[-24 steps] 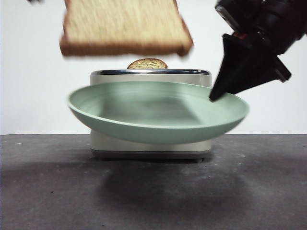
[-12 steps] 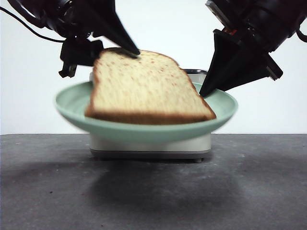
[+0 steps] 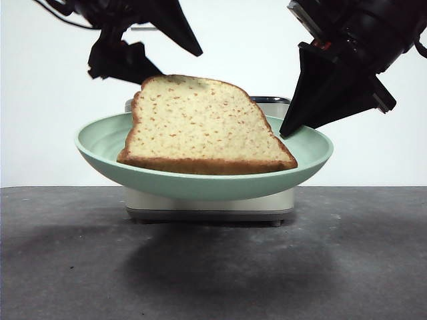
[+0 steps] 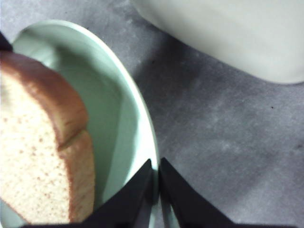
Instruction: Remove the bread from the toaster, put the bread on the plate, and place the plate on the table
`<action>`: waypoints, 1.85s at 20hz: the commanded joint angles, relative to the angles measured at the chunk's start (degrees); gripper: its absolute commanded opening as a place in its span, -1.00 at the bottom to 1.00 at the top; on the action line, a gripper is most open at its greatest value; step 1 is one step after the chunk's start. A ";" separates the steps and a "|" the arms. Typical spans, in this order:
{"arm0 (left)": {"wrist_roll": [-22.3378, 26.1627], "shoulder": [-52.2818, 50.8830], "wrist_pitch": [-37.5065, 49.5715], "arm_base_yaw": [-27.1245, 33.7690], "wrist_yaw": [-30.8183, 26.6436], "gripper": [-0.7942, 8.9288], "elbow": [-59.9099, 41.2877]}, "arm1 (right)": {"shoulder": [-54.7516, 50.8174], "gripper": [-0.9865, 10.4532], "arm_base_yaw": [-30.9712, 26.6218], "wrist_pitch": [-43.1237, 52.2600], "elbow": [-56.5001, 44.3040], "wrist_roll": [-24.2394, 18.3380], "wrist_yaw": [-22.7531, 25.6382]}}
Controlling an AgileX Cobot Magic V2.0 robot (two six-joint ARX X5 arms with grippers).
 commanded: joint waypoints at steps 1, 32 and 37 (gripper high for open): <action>1.53 0.50 -0.09 -1.18 -1.70 -0.21 3.04 | 0.76 -0.82 0.37 0.44 0.59 0.57 -0.46; 3.39 -9.31 -12.59 -1.07 -7.15 -0.23 17.75 | 14.78 -0.40 0.20 7.13 0.81 0.55 6.88; 2.36 -9.31 -13.31 -0.39 -15.67 -0.23 17.75 | -0.90 -0.41 1.01 1.46 0.90 0.15 7.21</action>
